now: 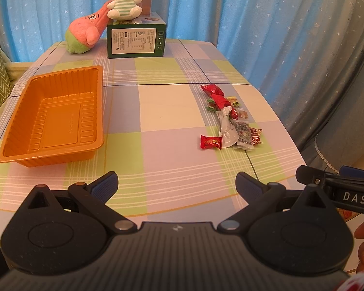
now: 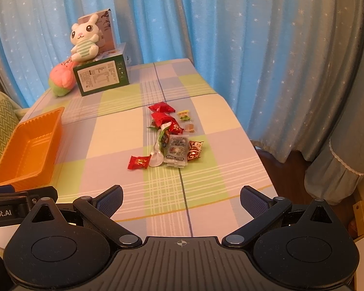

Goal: Organize snacks

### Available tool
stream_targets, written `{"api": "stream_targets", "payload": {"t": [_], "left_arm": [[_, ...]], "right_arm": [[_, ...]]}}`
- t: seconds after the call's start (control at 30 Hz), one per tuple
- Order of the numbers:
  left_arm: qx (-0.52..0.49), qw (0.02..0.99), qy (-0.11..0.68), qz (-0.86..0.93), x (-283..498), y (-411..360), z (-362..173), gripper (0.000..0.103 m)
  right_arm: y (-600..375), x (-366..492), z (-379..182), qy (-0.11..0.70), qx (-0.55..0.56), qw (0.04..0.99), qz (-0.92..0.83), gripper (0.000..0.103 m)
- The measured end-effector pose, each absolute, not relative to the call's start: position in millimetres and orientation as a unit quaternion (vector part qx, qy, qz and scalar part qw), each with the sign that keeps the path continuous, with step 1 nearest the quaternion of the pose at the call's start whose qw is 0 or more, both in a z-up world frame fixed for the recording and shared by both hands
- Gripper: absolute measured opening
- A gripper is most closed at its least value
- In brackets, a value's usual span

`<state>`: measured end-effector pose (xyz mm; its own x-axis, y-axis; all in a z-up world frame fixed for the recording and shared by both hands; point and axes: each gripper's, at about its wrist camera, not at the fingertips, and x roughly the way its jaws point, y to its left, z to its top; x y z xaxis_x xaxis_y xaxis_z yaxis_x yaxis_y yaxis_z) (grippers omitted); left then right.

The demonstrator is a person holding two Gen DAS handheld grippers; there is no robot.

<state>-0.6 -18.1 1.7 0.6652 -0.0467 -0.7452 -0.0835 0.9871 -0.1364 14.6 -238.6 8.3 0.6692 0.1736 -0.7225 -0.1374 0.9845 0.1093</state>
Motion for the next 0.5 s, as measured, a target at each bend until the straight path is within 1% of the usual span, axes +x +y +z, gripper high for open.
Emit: {"api": "stream_targets", "payload": {"t": [0.5], "left_arm": [[-0.079, 0.909, 0.409, 0.009, 0.2, -20.0, 2.9, 0.102]], "right_arm": [[-243.6, 15.9, 8.3, 0.398, 0.024, 0.913, 0.084, 0.102]]}}
